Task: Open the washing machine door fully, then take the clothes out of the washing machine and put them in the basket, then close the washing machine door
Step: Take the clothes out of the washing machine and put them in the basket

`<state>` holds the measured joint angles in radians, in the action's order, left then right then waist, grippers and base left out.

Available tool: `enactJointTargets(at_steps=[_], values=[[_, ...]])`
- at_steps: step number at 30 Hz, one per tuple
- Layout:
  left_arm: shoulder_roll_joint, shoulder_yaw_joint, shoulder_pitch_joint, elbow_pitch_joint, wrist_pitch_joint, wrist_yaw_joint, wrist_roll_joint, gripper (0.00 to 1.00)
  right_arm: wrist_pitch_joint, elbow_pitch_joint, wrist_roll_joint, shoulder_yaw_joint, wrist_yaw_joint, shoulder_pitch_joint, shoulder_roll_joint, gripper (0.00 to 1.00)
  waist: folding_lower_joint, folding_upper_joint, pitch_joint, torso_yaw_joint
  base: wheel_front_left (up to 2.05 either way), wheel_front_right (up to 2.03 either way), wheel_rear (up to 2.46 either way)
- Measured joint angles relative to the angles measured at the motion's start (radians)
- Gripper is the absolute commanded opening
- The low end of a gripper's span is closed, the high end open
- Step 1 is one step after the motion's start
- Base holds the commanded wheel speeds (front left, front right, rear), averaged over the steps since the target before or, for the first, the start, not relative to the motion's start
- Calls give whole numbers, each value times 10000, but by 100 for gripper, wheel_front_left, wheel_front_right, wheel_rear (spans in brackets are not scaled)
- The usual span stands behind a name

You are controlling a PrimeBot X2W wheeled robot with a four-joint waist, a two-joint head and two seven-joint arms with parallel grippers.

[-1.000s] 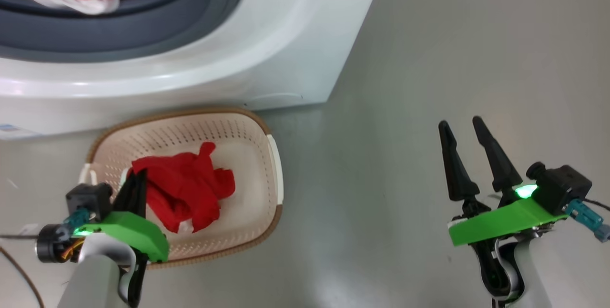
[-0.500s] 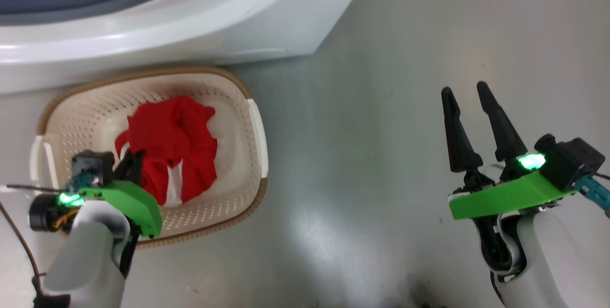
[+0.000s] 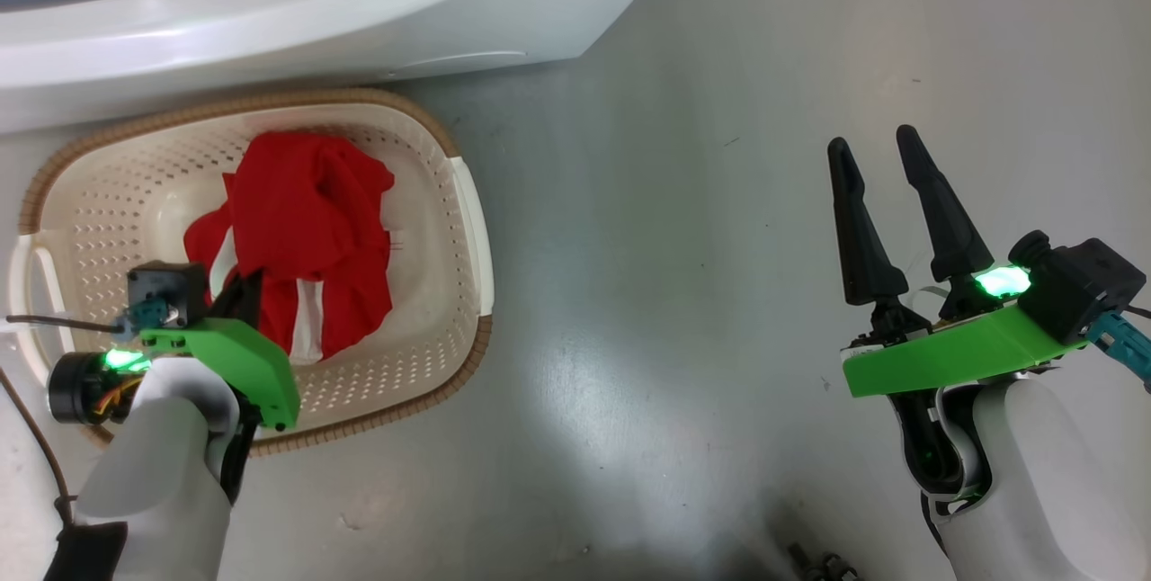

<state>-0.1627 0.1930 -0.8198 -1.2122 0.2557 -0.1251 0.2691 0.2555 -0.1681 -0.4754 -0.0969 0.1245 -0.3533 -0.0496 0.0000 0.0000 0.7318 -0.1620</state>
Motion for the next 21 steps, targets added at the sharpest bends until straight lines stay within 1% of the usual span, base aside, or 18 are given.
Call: enactJointTargets(at_steps=[1, 2, 3, 4, 10, 13, 18, 21], values=[[2, 38, -6, -12, 0, 0, 36, 47, 0, -2, 0, 0, -2, 0, 0, 100, 0, 0, -20, 6, 0, 0, 0], [12, 59, -6, -31, 0, 0, 69, 70, 0, -2, 0, 2, 0, 0, -2, 100, 1, 0, -41, 13, 0, 0, 0], [17, 81, -6, -38, 0, 0, 102, 88, 0, -4, 0, 2, -2, 0, -2, 100, 1, 0, -60, 23, 0, 0, 0], [17, 104, -6, -44, 0, 0, 150, 100, 0, -8, 2, 2, 0, 0, -2, 100, 0, 0, -82, 33, 0, 0, 0], [19, 127, 12, 140, 0, 0, 596, 100, 0, -86, 4, 27, 0, 1, -2, 100, 0, 0, -340, 129, 0, 0, 0], [21, 130, 29, 242, 0, 0, 650, 100, 0, -107, 10, 54, 0, 7, -2, 100, 1, 0, -431, 162, 0, 0, 0], [23, 86, 338, 633, 0, 0, 836, 100, 0, -186, 31, 77, -2, 22, -4, 100, 0, 0, -698, 243, 0, 0, 0], [29, -6, 692, 1154, 0, 0, 1028, 100, 0, -255, 77, 81, 0, 103, -4, 100, 0, 0, -984, 297, 0, 0, 0]])
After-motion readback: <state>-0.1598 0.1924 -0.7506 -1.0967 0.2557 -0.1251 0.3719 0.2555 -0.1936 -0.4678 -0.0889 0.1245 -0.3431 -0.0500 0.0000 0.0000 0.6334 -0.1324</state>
